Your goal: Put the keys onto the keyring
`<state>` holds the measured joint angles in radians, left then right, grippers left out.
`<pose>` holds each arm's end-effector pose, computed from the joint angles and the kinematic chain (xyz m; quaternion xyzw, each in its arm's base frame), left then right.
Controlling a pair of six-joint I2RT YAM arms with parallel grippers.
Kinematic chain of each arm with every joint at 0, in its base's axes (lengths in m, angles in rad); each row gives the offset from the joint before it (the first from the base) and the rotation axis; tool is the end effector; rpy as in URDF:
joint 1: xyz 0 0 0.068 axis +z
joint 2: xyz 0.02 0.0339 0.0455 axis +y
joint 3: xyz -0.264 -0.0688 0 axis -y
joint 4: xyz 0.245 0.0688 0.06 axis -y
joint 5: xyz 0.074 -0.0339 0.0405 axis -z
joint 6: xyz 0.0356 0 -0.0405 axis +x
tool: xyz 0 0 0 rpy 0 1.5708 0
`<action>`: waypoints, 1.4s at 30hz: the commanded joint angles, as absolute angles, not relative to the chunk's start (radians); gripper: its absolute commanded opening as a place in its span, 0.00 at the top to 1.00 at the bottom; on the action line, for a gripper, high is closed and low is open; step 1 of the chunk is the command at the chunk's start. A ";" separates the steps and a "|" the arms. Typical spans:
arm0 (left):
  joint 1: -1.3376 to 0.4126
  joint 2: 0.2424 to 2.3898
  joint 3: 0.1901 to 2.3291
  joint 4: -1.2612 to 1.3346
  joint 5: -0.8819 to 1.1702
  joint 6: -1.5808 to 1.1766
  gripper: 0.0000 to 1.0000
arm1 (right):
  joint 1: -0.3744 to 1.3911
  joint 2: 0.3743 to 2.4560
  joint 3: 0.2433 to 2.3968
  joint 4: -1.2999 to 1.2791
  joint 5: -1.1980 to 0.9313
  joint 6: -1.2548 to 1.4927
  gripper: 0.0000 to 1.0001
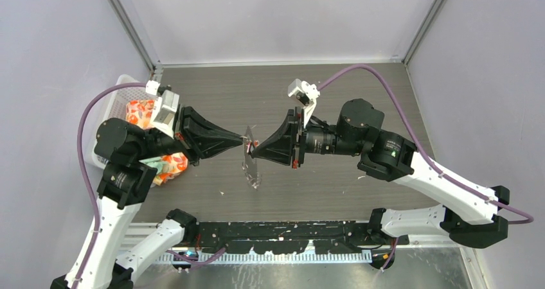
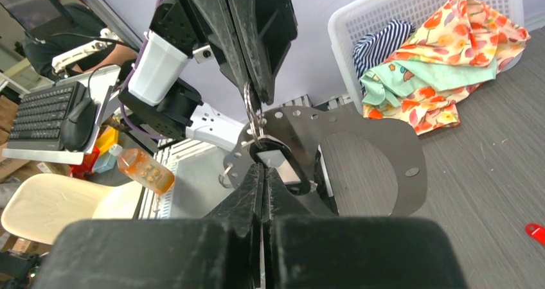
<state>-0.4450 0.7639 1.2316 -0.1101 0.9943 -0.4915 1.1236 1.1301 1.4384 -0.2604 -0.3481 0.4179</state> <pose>0.0851 -0.0736 0.4928 0.3801 0.5100 -0.5685 0.5217 0.0885 0.2126 0.4889 -0.3525 0.5944 0.5824 0.4282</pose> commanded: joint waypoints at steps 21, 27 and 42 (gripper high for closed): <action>-0.448 0.741 1.275 -0.116 0.998 -0.447 1.00 | 1.086 1.183 1.744 -0.517 -0.325 0.277 0.51; -0.448 0.740 1.263 -0.132 0.998 -0.442 1.00 | 1.085 1.267 1.822 -0.509 -0.379 0.257 0.52; -0.449 0.733 1.246 -0.165 0.981 -0.415 1.00 | 1.085 1.331 1.842 -0.499 -0.398 0.260 0.86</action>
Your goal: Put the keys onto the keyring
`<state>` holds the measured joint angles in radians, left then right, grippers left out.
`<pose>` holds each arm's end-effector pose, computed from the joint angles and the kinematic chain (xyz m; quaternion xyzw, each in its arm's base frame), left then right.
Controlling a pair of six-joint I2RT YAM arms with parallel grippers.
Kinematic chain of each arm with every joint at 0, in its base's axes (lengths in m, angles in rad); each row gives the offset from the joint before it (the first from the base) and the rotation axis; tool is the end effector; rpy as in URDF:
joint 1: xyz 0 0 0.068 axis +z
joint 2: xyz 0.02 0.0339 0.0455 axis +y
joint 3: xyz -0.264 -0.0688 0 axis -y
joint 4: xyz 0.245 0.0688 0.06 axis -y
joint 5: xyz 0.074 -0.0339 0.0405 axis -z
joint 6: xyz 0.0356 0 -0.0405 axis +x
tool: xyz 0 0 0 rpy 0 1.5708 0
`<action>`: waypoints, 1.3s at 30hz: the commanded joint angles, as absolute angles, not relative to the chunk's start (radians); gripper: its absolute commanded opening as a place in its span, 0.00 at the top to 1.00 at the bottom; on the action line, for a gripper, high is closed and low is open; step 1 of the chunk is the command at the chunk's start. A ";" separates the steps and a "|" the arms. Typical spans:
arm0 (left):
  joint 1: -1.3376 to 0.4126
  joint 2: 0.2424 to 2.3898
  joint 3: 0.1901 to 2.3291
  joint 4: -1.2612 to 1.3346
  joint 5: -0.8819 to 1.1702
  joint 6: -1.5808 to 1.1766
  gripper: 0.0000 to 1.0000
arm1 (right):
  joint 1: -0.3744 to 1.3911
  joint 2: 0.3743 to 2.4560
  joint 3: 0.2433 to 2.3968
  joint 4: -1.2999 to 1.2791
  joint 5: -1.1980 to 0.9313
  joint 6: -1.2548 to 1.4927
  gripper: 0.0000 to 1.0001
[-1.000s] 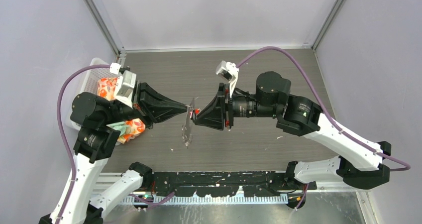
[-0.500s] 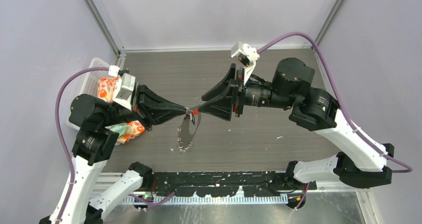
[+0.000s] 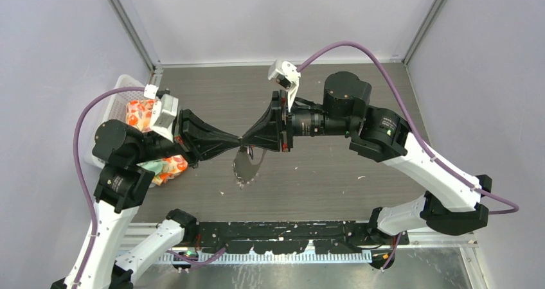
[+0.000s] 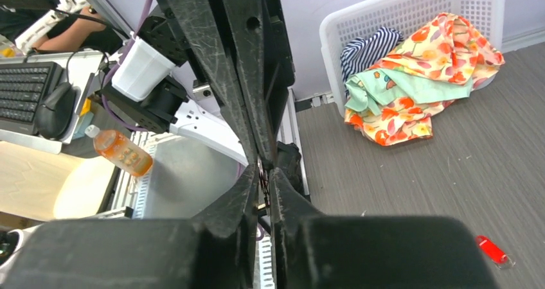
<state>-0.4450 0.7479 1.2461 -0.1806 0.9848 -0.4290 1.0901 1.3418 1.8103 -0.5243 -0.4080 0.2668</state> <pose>0.0793 -0.0707 0.4921 0.3871 0.5137 -0.5533 0.5294 0.1068 0.2354 0.5288 -0.4123 0.5964 0.5369 0.4315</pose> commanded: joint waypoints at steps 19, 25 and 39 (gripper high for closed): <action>-0.449 0.832 1.370 -0.651 1.190 -0.037 0.43 | 1.084 1.444 2.016 -0.896 -0.493 0.141 0.99; -0.449 0.904 1.443 -0.830 1.189 0.129 0.52 | 1.085 1.509 2.094 -0.973 -0.510 0.123 0.99; -0.449 0.946 1.459 -0.977 1.142 0.307 0.76 | 1.086 1.559 2.152 -1.028 -0.546 0.096 0.99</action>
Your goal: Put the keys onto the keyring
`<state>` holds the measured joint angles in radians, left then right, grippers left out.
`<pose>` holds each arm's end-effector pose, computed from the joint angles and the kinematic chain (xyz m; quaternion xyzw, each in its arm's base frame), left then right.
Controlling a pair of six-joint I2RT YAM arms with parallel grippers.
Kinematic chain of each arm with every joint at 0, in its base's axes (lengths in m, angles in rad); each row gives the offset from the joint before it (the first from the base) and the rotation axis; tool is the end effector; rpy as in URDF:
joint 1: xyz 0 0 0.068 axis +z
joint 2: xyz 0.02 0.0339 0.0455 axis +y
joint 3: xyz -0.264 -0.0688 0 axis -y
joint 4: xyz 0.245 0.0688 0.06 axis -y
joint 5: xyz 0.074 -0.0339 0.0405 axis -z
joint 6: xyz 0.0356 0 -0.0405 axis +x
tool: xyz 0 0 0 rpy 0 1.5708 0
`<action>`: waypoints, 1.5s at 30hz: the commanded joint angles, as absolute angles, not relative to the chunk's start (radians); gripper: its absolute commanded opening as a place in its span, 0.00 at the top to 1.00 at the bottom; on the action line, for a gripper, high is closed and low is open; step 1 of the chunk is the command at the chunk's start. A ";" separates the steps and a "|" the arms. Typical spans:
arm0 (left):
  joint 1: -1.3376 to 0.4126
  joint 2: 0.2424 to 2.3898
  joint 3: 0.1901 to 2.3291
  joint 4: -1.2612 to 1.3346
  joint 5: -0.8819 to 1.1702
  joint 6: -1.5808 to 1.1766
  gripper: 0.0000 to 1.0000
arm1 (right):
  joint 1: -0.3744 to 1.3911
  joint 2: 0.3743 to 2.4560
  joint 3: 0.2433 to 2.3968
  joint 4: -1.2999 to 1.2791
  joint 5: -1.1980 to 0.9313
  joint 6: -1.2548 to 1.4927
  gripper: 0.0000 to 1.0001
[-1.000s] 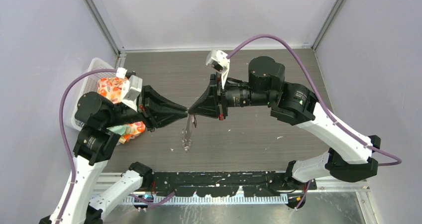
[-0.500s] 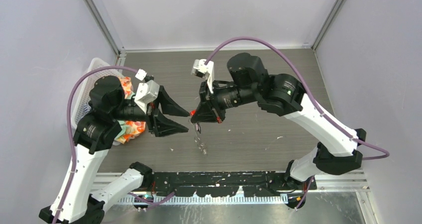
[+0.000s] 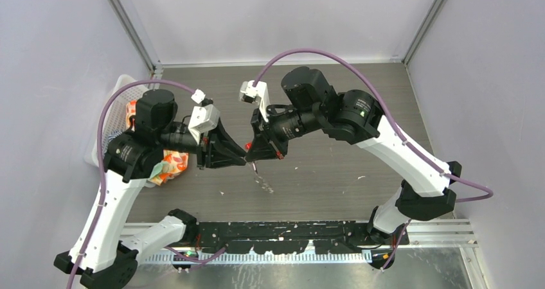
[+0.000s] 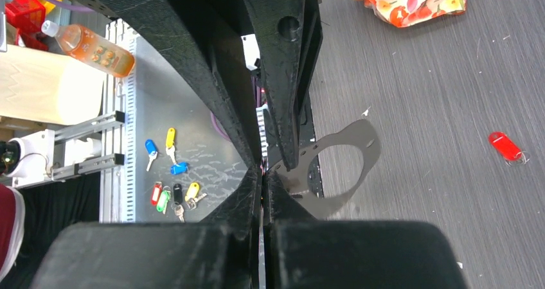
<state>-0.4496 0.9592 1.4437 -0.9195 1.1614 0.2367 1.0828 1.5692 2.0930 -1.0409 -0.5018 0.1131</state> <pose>0.1094 -0.0891 0.4597 0.5150 0.5645 -0.5077 0.3980 0.1223 0.2670 0.5000 -0.5007 0.6826 0.4516 0.2817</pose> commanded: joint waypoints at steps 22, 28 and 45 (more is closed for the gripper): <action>-0.449 0.960 1.456 -0.997 1.149 0.312 0.81 | 1.092 1.630 2.222 -1.100 -0.569 0.063 0.99; -0.449 0.962 1.469 -1.035 1.175 0.328 0.62 | 1.096 1.633 2.231 -1.116 -0.548 0.056 0.99; -0.449 0.961 1.434 -0.949 1.087 0.243 1.00 | 1.111 1.601 2.189 -1.068 -0.548 0.075 0.87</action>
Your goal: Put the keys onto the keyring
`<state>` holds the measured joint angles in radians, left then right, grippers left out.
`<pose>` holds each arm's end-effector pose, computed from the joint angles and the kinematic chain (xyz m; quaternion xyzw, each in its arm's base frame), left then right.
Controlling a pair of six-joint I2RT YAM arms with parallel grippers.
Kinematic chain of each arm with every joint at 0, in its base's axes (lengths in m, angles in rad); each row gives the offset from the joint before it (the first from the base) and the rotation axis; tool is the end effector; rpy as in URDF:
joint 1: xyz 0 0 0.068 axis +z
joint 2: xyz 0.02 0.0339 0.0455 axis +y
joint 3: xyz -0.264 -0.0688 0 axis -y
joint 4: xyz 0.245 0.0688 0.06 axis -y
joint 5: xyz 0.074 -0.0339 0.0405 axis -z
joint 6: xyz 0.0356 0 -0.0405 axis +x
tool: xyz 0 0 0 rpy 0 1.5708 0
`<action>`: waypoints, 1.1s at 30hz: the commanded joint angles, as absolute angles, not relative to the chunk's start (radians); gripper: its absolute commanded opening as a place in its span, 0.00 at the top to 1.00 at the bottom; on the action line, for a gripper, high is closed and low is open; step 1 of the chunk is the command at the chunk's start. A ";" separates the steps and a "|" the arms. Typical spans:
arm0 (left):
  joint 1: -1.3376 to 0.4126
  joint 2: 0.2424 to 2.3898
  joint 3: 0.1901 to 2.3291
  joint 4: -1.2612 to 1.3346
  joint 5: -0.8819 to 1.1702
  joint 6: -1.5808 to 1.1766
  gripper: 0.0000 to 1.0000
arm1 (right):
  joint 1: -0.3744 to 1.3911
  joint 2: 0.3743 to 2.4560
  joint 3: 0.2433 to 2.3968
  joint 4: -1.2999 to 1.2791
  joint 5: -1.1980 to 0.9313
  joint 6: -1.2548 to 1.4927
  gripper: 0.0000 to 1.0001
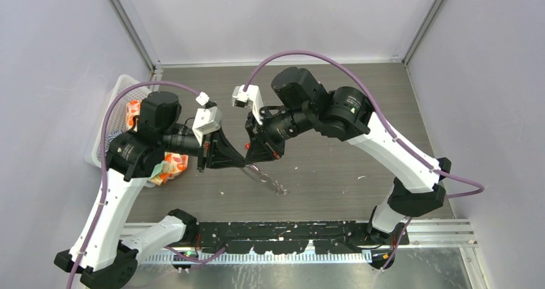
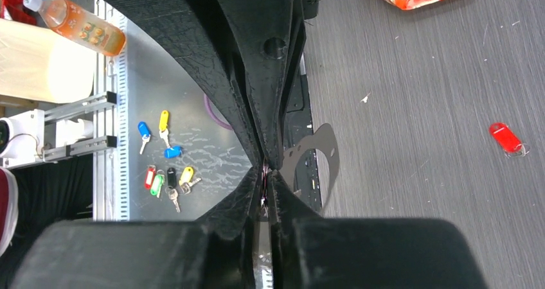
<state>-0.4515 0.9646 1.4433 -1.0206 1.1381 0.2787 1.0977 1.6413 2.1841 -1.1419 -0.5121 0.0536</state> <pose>0.1079 -0.0882 0.4507 0.5095 0.5904 -0.5031 0.3725 0.1230 0.2787 0.4955 -0.5291 0.6825 0.4338 0.2570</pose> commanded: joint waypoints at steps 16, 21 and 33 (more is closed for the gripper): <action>-0.449 0.877 1.346 -0.673 1.183 0.056 1.00 | 1.033 1.229 1.690 -0.619 -0.536 0.261 0.59; -0.449 0.871 1.354 -0.656 1.218 0.051 1.00 | 1.020 1.217 1.636 -0.551 -0.546 0.285 0.59; -0.449 0.843 1.331 -0.532 1.249 -0.102 1.00 | 1.016 1.237 1.580 -0.366 -0.645 0.325 0.58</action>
<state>-0.4515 0.8696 1.3411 -0.6712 1.2098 0.0059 1.0187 1.2312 1.5864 -0.5011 -0.5858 0.2916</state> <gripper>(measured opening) 0.010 0.420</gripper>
